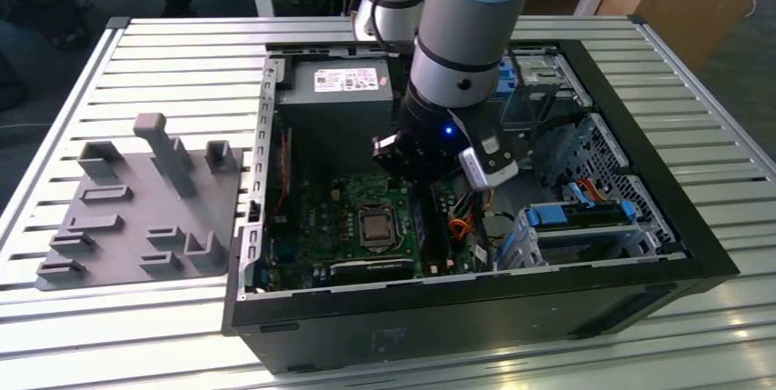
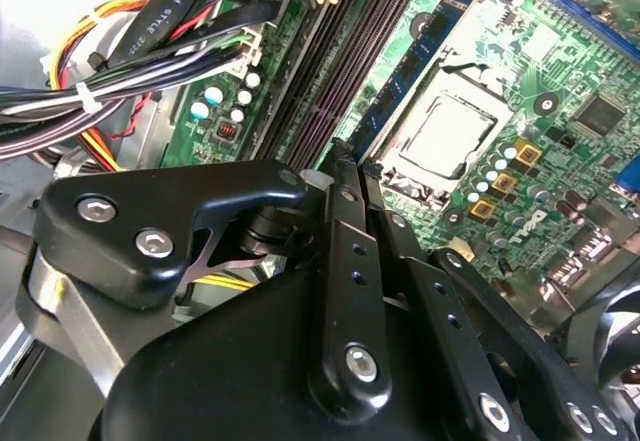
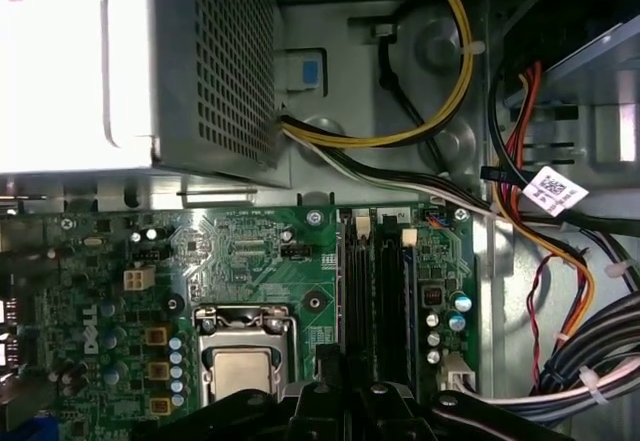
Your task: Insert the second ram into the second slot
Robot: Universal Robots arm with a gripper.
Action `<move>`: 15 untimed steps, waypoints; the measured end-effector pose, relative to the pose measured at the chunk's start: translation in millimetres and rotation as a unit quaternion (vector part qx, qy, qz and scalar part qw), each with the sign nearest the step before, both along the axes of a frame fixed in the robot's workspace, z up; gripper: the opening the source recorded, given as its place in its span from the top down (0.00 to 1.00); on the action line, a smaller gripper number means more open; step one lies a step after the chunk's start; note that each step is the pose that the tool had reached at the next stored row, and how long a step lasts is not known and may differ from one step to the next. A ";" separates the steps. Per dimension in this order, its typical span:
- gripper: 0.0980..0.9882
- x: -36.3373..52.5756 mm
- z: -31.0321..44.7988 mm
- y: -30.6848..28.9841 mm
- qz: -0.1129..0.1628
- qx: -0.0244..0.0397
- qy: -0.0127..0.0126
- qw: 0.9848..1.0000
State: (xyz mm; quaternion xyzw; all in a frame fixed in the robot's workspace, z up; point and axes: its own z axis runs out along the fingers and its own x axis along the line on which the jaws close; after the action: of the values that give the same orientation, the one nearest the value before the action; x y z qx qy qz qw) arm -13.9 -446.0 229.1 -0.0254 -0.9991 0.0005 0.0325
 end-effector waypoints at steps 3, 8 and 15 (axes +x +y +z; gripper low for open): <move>0.96 0.5 -4.3 0.0 0.000 0.000 0.000 1.000; 0.96 2.3 -5.1 -2.5 0.000 0.000 0.000 1.000; 0.96 6.5 -5.3 -3.8 0.000 0.000 0.000 1.000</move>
State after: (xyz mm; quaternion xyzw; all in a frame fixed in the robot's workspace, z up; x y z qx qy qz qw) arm -7.4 -449.8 223.7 -0.0256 -0.9991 0.0007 0.0325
